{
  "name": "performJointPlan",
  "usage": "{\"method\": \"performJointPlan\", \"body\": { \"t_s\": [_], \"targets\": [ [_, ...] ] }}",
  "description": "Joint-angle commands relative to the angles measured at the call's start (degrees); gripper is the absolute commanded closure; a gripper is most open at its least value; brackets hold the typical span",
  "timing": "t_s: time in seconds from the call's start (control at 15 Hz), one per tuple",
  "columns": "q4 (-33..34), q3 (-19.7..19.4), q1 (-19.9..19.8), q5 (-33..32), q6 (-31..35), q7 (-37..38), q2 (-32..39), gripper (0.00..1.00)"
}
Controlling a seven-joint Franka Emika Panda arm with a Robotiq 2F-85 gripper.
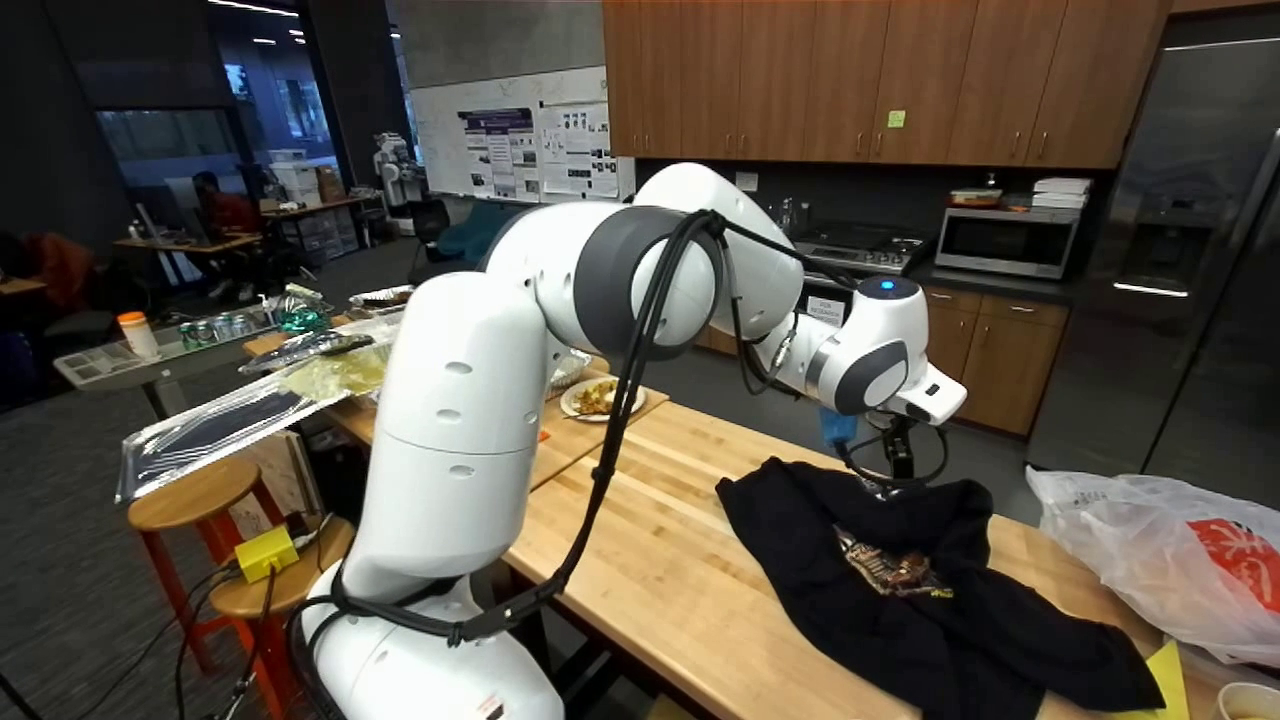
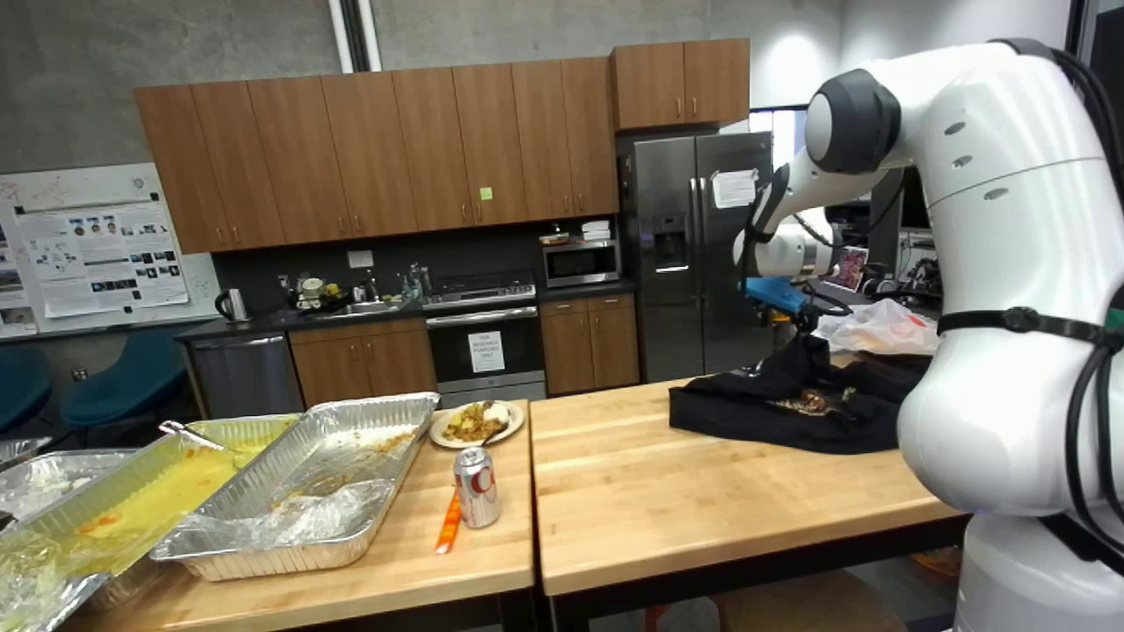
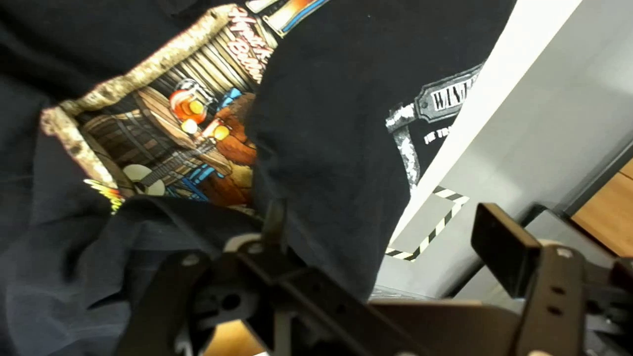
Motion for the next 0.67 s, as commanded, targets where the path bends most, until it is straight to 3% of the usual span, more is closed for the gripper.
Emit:
{"method": "performJointPlan", "body": {
  "t_s": [0.0,0.07,0.6],
  "targets": [
    [-3.85,-2.16,0.38,-2.34,3.69,0.93,0.97,0.00],
    [-2.17,-0.79,-0.06,-0.54,1.13,-0.24,-0.05,0.00],
    [-1.96,-1.51,0.06,-1.73,0.04,-0.26,1.90,0.00]
  ]
}}
